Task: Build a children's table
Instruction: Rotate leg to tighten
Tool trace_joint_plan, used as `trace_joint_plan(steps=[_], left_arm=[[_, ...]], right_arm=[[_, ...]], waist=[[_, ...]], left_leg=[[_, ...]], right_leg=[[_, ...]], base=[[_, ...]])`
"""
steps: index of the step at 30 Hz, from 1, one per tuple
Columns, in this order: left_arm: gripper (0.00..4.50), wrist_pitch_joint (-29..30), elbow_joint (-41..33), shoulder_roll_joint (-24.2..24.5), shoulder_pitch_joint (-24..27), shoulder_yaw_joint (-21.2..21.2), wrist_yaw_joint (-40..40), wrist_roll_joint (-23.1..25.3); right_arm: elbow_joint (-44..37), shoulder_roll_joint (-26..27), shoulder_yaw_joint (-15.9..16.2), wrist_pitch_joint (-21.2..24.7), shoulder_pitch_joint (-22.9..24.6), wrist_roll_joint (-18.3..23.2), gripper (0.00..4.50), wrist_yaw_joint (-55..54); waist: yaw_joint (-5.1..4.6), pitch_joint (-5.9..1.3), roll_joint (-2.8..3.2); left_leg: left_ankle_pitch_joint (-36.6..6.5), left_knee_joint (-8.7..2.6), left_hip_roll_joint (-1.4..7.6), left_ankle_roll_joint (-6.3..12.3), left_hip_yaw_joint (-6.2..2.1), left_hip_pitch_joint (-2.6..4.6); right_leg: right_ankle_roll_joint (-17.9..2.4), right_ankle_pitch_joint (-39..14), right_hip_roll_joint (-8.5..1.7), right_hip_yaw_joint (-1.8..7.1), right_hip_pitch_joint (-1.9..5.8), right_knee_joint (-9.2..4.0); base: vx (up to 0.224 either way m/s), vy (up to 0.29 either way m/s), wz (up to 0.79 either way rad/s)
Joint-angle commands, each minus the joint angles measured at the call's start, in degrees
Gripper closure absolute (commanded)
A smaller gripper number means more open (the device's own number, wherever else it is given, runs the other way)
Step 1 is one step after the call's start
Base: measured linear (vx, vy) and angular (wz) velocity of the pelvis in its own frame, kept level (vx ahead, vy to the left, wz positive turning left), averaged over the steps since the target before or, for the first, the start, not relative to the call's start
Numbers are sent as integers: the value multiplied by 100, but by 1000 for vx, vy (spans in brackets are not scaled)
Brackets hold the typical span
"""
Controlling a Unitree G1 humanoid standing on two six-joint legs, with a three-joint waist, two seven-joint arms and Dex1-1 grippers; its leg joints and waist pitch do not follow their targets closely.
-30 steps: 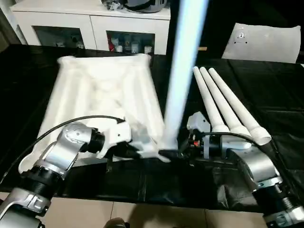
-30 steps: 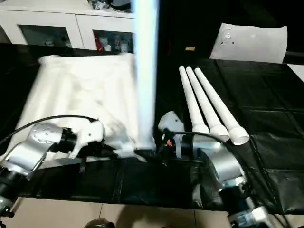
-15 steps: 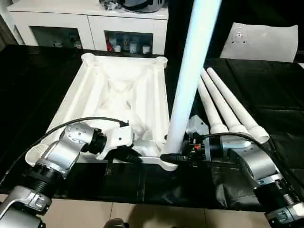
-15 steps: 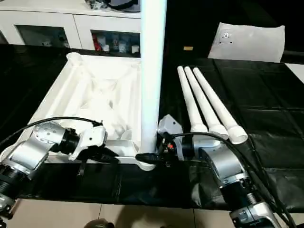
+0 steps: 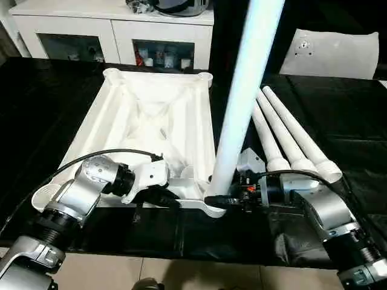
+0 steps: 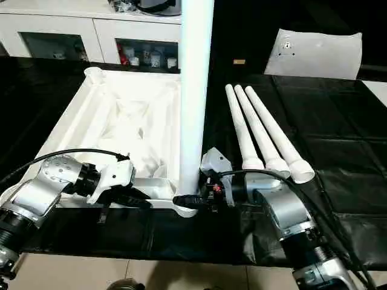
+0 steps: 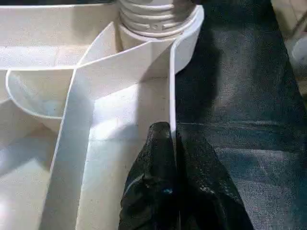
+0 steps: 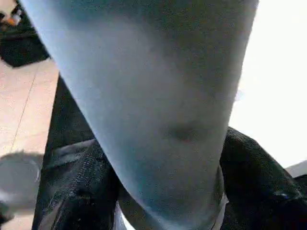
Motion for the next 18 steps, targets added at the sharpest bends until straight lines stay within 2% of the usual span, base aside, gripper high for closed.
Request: trace_joint_plan(steps=[1,3,6,7,8,9,10,12,13,14,15,18], left_arm=[[450,343,-66,-72,-34,304,553,-6],[450,821,-275,-342,95,606,1185,-139],[450,1210,-528,-561,230,827,1720,-188],[450,1363,-620,-656,283,911,1939,-199],[450,1543,-748,-763,346,980,2193,-161],[450,1728,-872,-884,401,1055,2430,-141],[450,1947,-1015,-1035,445,1143,2704,-106],[450,2257,-1204,-1259,479,1275,3090,-51],[450,2424,-1312,-1432,479,1355,3339,-19],[450,2424,-1312,-1432,479,1355,3339,-19],[450,2682,-1498,-1699,458,1399,3734,79],[450,2816,-1711,-1899,455,1282,3851,98]], right_arm=[[-2,235,22,183,102,59,191,-414],[108,683,-116,215,129,-26,191,-1177],[275,1131,-251,318,62,-85,193,-1858],[331,1294,-288,354,35,-115,193,-2090],[411,1489,-341,378,-10,-158,193,-2389],[474,1669,-398,456,-50,-170,193,-2630],[555,1860,-451,514,-104,-188,193,-2887],[678,2097,-495,530,-192,-225,194,-3217],[771,2225,-502,537,-260,-259,196,-3390],[771,2225,-502,537,-260,-259,196,-3390],[967,2413,-537,532,-402,-385,196,-3745],[1093,2491,-490,458,-503,-500,196,-3834]], waist=[[-32,-346,-11],[-54,-330,6],[-161,-326,9],[-221,-333,0],[-237,-330,-2],[-259,-326,-30],[-280,-321,-15],[-326,-331,-6],[-332,-345,-33],[-327,-349,-21],[-327,-354,-35],[-303,-393,-28]], left_leg=[[-1135,-416,334,104,-114,65],[-1284,-423,328,22,-124,91],[-1394,-446,316,-65,-166,43],[-1440,-435,317,-63,-156,67],[-1403,-425,311,-55,-147,77],[-1384,-425,307,-46,-146,68],[-1368,-432,292,-13,-149,59],[-1304,-430,312,-22,-150,62],[-1207,-418,305,8,-131,66],[-1122,-412,300,40,-130,56],[-1005,-406,300,82,-115,46],[-582,-382,292,206,-101,19]], right_leg=[[-784,-1965,-568,357,284,-508],[-729,-2298,-585,353,256,-546],[-622,-2574,-592,326,290,-560],[-606,-2598,-588,336,269,-584],[-643,-2530,-587,351,252,-585],[-671,-2490,-582,352,248,-578],[-669,-2498,-564,339,260,-582],[-755,-2305,-569,353,261,-548],[-767,-2144,-555,360,265,-538],[-800,-2008,-552,368,268,-525],[-831,-1794,-547,378,278,-503],[-954,-1083,-531,378,306,-427]], base=[[0,0,0],[0,0,0],[0,0,0],[0,0,0],[0,0,0],[0,0,0],[0,0,0],[0,0,0],[0,0,0],[0,0,0],[0,0,0],[0,0,0]])
